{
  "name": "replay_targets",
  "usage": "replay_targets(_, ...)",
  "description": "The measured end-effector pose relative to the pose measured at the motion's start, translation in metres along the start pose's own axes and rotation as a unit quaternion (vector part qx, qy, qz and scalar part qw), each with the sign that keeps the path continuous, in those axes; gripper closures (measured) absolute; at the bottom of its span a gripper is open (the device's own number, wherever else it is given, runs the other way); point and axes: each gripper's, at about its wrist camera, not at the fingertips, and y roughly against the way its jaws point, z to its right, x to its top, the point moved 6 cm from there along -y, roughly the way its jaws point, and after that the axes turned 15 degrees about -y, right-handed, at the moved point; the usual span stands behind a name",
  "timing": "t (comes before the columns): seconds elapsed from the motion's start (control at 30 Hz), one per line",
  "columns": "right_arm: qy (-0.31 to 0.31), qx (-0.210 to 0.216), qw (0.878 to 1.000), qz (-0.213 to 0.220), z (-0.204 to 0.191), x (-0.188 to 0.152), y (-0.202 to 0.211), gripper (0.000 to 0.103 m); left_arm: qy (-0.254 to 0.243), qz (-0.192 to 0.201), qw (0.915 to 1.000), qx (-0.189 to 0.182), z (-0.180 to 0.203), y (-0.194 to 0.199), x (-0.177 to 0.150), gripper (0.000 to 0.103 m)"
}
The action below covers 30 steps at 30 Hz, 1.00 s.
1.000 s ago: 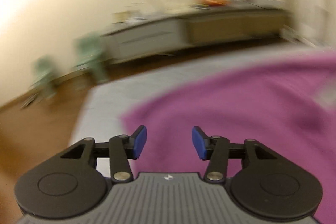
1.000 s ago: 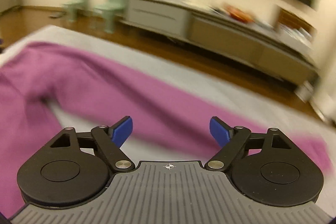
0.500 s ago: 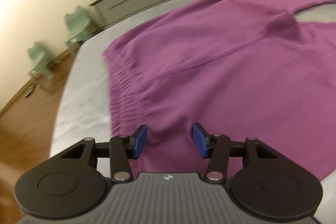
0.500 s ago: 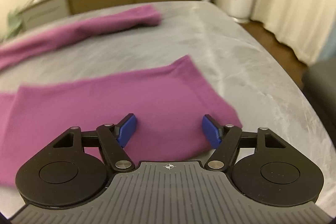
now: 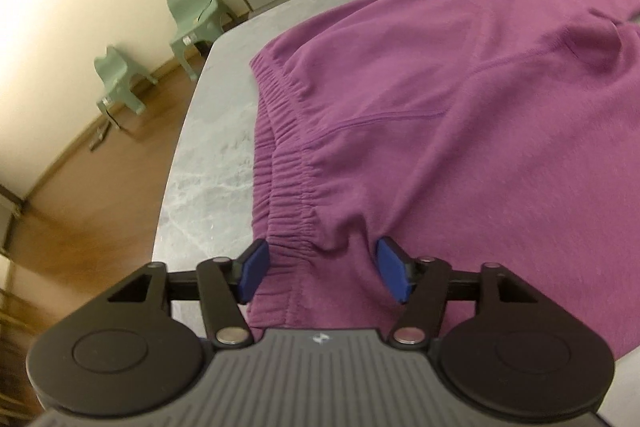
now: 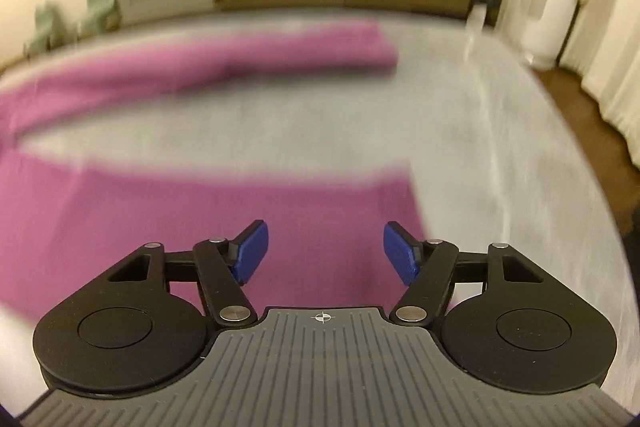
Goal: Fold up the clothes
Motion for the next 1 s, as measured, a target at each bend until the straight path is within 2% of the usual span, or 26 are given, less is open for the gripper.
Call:
replay_targets(0.07,-0.013,0.001,0.999,0.040,-0.001,0.039,-0.010,0.031,0.006,0.001,1.0000,-0.006,-0.002,0.000,0.001,0.036)
replay_targets(0.17,-0.023,-0.028,0.997,0.068,0.008,0.097,-0.049,0.028,0.001,0.003,1.0000,0.000,0.004,0.001,0.001,0.036)
replay_targets(0.3,-0.055,-0.045,0.995,0.072,0.016,0.158,-0.114,0.027,0.010,0.002,0.9999,0.004,0.005,0.001,0.001,0.036)
replay_targets(0.4,-0.048,-0.063,0.996,0.050,0.017,0.174,-0.157,0.029,0.020,0.000,0.9998,0.001,0.003,-0.002,0.001,0.036)
replay_targets(0.47,-0.049,-0.063,0.997,0.018,0.022,0.174,-0.182,0.053,0.023,0.000,0.9997,-0.001,0.002,-0.004,0.001,0.036)
replay_targets(0.5,-0.052,-0.057,0.997,-0.002,0.025,0.174,-0.191,0.094,0.024,0.000,0.9997,-0.002,0.002,-0.004,0.001,0.036)
replay_targets(0.53,-0.048,-0.044,0.998,-0.002,0.025,0.173,-0.188,0.101,0.025,0.000,0.9997,-0.003,0.002,-0.004,0.001,0.036)
replay_targets(0.57,-0.043,-0.031,0.999,-0.001,0.024,0.173,-0.185,0.101,0.026,0.000,0.9996,-0.004,0.002,-0.004,0.001,0.036)
replay_targets(0.6,-0.030,-0.016,0.999,0.018,0.022,0.174,-0.169,0.101,0.028,0.000,0.9996,-0.005,0.002,-0.004,0.001,0.036)
replay_targets(0.67,-0.027,0.028,0.998,0.057,0.027,0.172,-0.122,0.101,0.033,0.002,0.9994,-0.006,0.002,-0.003,0.000,0.036)
replay_targets(0.73,-0.025,0.094,0.988,0.118,0.041,0.162,-0.049,0.101,0.039,0.005,0.9992,-0.005,0.002,-0.003,-0.001,0.036)
replay_targets(0.77,-0.019,0.138,0.978,0.152,0.055,0.149,-0.008,0.101,0.042,0.006,0.9991,-0.003,0.003,-0.002,-0.002,0.036)
replay_targets(0.83,0.016,0.169,0.969,0.181,0.045,0.098,0.057,0.101,0.048,0.008,0.9988,-0.001,0.003,-0.002,-0.003,0.036)
replay_targets(0.9,0.038,0.115,0.982,0.142,0.056,0.044,0.071,0.101,0.052,0.008,0.9986,-0.002,0.003,-0.001,-0.003,0.037)
replay_targets(1.0,0.022,0.025,0.997,0.062,0.091,-0.013,0.053,0.101,0.061,0.005,0.9980,-0.016,0.001,0.001,0.000,0.043)
